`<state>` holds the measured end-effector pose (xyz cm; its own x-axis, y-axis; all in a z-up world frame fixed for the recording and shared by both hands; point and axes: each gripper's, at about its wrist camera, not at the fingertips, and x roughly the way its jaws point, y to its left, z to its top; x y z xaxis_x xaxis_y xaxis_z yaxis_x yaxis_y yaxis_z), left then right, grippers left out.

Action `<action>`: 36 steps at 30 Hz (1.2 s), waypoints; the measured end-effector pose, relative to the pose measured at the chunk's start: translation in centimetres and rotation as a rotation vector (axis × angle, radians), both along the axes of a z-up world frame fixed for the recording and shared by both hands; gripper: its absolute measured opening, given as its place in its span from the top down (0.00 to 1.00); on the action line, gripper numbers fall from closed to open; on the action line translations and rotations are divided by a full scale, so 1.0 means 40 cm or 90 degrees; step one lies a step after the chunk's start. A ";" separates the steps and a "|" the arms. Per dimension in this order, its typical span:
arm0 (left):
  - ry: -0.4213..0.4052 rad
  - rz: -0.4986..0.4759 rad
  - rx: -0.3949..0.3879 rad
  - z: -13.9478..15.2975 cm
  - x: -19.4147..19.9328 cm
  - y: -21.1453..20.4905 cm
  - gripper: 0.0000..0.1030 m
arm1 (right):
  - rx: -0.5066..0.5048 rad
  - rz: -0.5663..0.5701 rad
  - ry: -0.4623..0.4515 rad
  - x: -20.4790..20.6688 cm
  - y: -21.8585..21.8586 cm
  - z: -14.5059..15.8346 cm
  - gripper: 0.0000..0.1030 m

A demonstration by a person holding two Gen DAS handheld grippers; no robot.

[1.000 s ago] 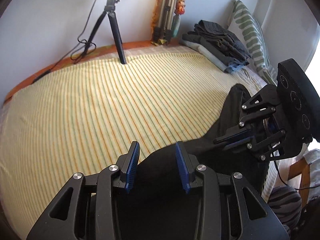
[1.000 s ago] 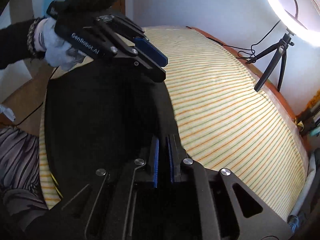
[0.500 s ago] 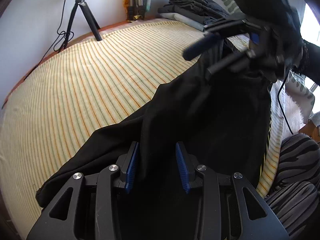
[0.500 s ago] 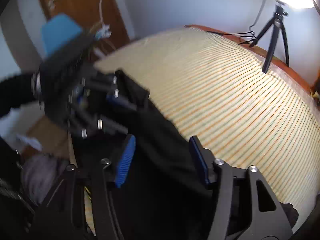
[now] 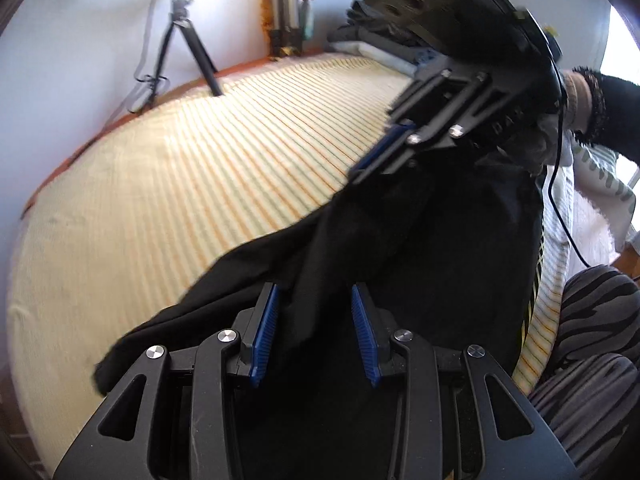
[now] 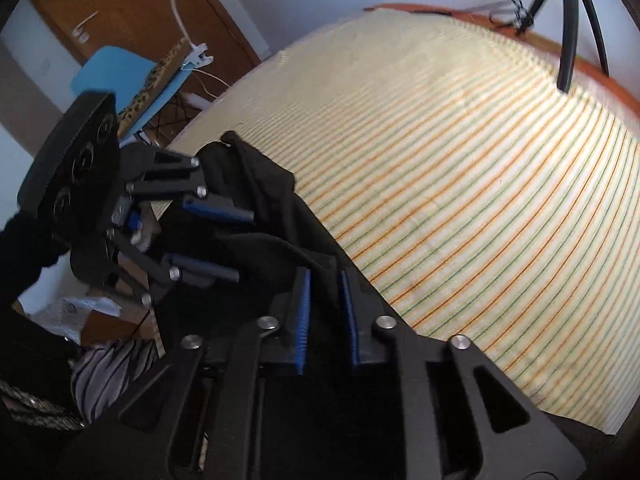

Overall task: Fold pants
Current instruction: 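Lift the shorts with both tools and fold them over again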

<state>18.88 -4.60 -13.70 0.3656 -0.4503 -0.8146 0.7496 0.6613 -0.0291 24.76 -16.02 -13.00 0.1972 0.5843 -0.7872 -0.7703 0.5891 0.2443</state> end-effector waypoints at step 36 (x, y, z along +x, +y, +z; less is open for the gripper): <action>-0.014 0.139 0.003 -0.001 0.007 0.149 0.66 | 0.045 -0.142 0.138 0.142 -0.062 0.000 0.80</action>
<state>19.14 1.37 -13.74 0.4724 -0.3551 -0.8067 0.5889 0.8081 -0.0109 30.44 -18.51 -13.00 0.1588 0.6004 -0.7838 -0.5499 0.7131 0.4348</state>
